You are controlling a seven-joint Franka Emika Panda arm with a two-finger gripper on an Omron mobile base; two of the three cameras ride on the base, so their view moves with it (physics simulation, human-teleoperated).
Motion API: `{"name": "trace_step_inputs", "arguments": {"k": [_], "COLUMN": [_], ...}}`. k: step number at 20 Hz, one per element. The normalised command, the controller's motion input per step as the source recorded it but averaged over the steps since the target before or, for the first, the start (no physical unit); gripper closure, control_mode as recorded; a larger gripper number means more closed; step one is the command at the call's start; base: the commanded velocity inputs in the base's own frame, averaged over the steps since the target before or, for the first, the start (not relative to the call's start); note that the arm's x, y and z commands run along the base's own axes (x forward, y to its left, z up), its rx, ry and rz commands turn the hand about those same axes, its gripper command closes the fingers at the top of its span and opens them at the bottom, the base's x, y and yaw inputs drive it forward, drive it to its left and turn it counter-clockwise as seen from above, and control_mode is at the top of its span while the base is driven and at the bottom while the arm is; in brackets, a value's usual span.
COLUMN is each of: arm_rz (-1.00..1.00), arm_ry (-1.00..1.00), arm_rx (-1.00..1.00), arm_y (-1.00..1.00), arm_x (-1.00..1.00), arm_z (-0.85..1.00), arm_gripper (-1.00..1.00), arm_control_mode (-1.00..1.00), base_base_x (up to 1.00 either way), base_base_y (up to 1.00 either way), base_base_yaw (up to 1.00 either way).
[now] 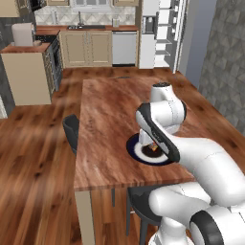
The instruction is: Take the cheese, fish, and squash from the fridge and place them on the plate on the dining counter to create an appetizer plate.
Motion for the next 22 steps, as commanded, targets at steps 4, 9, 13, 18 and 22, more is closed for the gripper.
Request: {"name": "trace_step_inputs", "arguments": {"k": [4,9,13,18,22], "arm_rz": [0.00,0.00,0.00,0.00,0.00], "arm_ry": [0.02,0.00,0.00,0.01,0.02], "arm_rx": [0.00,0.00,0.00,0.00,0.00], "arm_y": [0.00,0.00,0.00,0.00,0.00], "arm_x": [0.31,0.47,0.53,0.54,0.49], "arm_z": [-0.48,-0.31,-0.25,-0.26,-0.29], "arm_gripper": [1.00,1.00,1.00,1.00,1.00], "arm_control_mode": [-1.00,-1.00,-1.00,-1.00,-1.00], "base_base_x": [0.00,0.00,0.00,0.00,0.00], "base_base_y": [0.00,0.00,0.00,0.00,0.00], "base_base_yaw": [0.00,0.00,0.00,0.00,0.00]}}
